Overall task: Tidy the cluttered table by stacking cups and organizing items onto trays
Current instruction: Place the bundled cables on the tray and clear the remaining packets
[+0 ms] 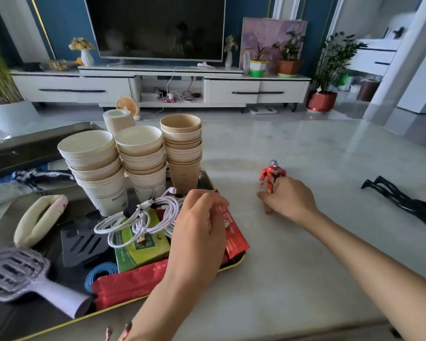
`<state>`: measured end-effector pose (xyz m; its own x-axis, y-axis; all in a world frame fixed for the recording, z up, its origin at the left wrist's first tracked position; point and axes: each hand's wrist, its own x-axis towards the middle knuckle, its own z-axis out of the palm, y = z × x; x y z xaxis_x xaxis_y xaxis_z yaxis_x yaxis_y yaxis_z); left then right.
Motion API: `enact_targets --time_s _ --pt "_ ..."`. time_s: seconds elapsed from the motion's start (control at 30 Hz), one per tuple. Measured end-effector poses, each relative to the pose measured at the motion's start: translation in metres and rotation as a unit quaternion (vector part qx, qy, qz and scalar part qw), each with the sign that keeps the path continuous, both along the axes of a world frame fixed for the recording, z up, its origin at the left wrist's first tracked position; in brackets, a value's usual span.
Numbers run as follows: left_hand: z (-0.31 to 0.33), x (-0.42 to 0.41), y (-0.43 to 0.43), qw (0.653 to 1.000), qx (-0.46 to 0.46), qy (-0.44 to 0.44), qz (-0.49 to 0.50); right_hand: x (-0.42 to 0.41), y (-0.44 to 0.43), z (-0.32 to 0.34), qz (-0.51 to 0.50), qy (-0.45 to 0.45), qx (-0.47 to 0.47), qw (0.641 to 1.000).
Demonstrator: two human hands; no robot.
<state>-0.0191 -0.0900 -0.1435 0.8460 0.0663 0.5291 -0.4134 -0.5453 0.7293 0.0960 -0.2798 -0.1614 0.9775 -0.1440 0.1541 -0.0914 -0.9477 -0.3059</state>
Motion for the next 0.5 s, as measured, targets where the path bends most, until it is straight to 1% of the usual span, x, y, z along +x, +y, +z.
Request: enact_targets --time_s 0.1,0.13,0.17,0.23,0.33,0.4,0.43,0.5 --pt "0.002 -0.004 0.004 1.000 -0.005 -0.006 0.006 -0.010 0.000 0.008 -0.077 0.052 0.035 0.995" --pt "0.003 -0.005 0.006 1.000 -0.011 -0.006 0.006 -0.012 -0.001 0.010 -0.089 0.073 0.039 0.993" --pt "0.004 -0.007 0.007 1.000 -0.014 -0.006 0.008 -0.014 -0.002 0.011 -0.087 0.091 0.038 0.991" --pt "0.006 -0.011 0.012 1.000 -0.017 -0.010 0.020 -0.018 -0.003 0.013 -0.067 0.101 0.027 0.992" --pt "0.008 -0.018 0.024 0.999 -0.022 -0.016 0.046 -0.027 -0.001 0.015 -0.047 0.079 0.020 0.996" --pt "0.009 -0.024 0.037 0.996 -0.035 -0.019 0.078 -0.035 0.003 0.023 -0.043 0.073 0.070 0.994" --pt "0.009 -0.024 0.041 0.994 -0.052 -0.022 0.094 -0.039 -0.001 0.030 -0.051 0.059 0.096 0.992" --pt "0.013 -0.028 0.058 0.985 -0.089 -0.038 0.143 -0.048 0.000 0.050 -0.047 -0.012 0.119 0.992"
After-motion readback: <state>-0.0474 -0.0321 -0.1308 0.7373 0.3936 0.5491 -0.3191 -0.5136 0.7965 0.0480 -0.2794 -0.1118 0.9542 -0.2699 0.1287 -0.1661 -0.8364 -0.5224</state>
